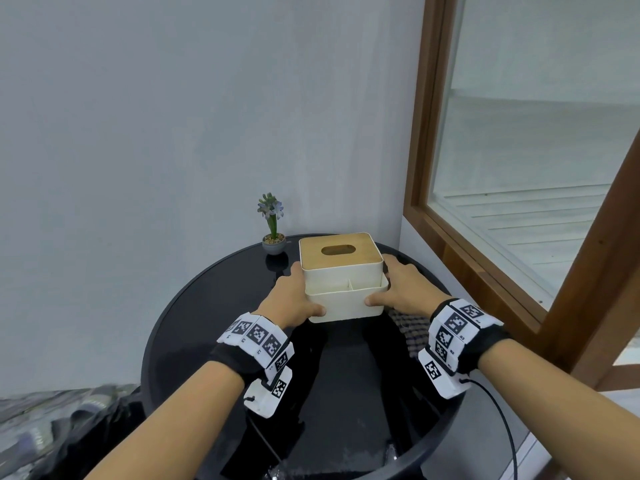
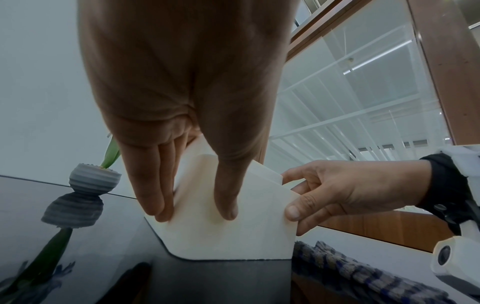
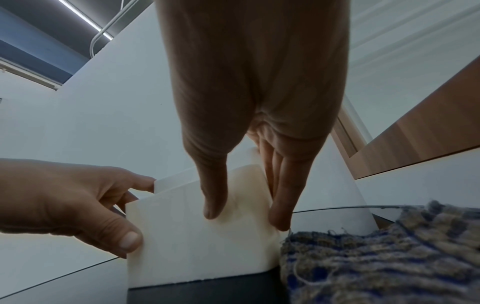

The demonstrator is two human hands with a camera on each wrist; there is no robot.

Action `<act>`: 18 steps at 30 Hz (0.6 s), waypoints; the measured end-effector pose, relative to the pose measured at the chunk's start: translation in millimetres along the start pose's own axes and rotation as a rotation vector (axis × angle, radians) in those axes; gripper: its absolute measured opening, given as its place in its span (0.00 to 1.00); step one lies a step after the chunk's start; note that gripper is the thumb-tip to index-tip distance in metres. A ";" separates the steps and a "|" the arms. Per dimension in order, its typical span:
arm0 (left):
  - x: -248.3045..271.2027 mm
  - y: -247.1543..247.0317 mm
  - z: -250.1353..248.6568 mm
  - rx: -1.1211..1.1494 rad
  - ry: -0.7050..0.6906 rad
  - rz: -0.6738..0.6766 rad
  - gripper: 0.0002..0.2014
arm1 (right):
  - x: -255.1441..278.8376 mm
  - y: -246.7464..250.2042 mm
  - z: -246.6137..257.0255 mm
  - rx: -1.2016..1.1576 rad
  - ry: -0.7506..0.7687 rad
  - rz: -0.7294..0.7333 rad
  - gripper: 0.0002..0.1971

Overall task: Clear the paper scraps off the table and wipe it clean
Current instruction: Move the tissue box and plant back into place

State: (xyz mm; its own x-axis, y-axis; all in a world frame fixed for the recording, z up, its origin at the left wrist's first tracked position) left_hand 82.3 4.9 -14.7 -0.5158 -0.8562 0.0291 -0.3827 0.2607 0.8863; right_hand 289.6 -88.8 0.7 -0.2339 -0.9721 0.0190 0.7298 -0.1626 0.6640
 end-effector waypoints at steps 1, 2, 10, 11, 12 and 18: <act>-0.2 -0.3 0.3 0.000 0.002 0.002 0.42 | 0.4 -0.1 0.1 0.001 -0.002 -0.001 0.42; -0.6 -0.4 0.5 -0.001 0.004 0.004 0.42 | 0.6 -0.3 0.0 0.003 -0.005 -0.002 0.42; -0.5 0.3 -0.3 0.004 0.011 0.007 0.41 | 4.2 -1.2 1.1 0.005 -0.018 -0.002 0.41; 0.1 0.5 -0.1 0.007 0.007 0.006 0.41 | 4.5 -1.0 0.8 0.006 -0.019 -0.003 0.41; 0.7 0.6 0.4 0.008 0.002 0.006 0.41 | 4.7 -1.0 0.3 0.009 -0.022 -0.004 0.41; 5.1 9.2 12.1 0.045 -0.005 0.021 0.44 | 8.8 2.5 3.6 0.041 0.033 -0.057 0.40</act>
State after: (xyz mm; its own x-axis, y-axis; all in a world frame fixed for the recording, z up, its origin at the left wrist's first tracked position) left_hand 67.0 8.3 -11.9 -0.5278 -0.8482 0.0449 -0.4060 0.2984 0.8638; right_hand 287.0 -97.1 5.2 -0.2523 -0.9666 -0.0442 0.6887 -0.2114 0.6935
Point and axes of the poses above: each hand's wrist, its own x-axis away from the middle knuckle, its own y-axis out of the back of the hand, z = x × y, the point moved 4 cm from there along -x, towards the middle knuckle, and after that the axes turned 9 degrees about -x, right-handed, at the moved point
